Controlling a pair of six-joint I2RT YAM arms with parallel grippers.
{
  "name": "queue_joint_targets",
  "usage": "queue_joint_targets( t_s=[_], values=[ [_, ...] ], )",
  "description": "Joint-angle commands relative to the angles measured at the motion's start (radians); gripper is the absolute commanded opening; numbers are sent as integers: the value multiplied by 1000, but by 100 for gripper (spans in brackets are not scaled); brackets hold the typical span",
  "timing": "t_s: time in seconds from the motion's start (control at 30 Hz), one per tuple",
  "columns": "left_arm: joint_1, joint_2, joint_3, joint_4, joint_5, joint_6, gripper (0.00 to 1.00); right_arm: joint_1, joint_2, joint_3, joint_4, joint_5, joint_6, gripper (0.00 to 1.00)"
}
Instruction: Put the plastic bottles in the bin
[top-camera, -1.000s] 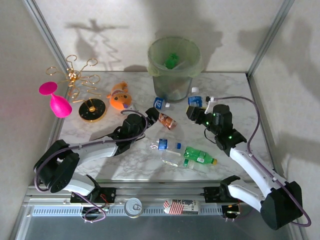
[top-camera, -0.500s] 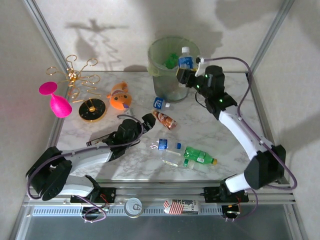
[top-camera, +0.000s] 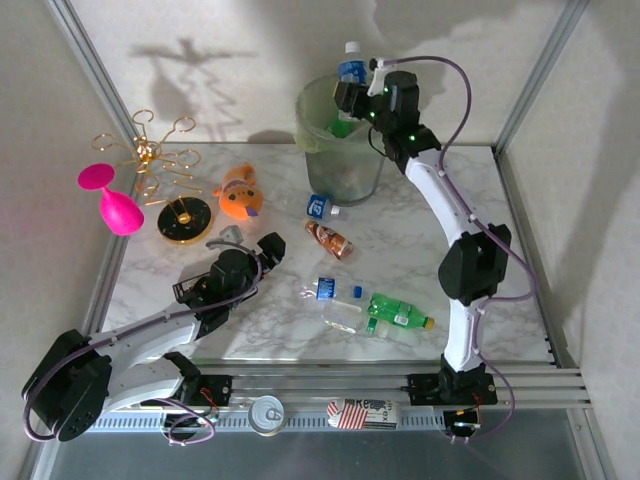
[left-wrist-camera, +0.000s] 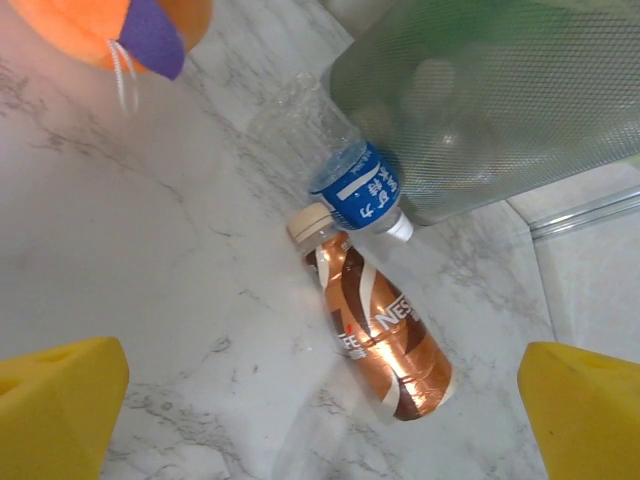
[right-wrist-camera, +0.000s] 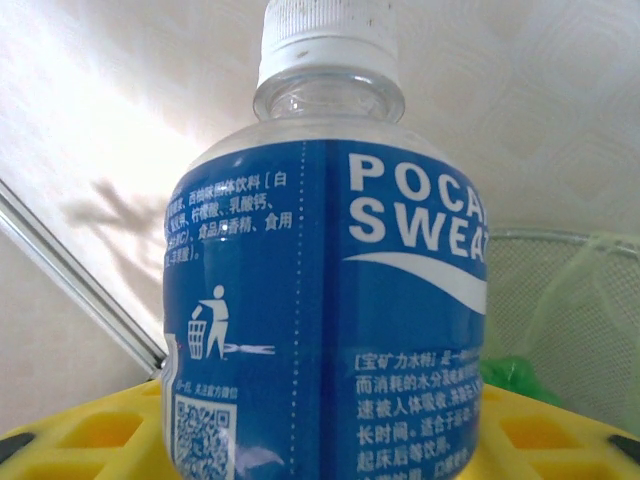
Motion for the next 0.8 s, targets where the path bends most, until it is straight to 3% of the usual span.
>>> queue_joint_targets(
  t_s=[0.0, 0.3, 0.53, 0.77],
  values=[
    [10, -12, -9, -2, 6, -6, 100, -7, 63, 100, -92, 16, -15, 53],
    [12, -29, -17, -17, 21, -10, 100, -18, 100, 121, -53, 17, 6, 65],
    [12, -35, -9, -16, 16, -10, 100, -20, 71, 147, -77, 33, -21, 83],
    [12, -27, 17, -15, 24, -7, 100, -19, -44, 58, -68, 36, -49, 86]
  ],
)
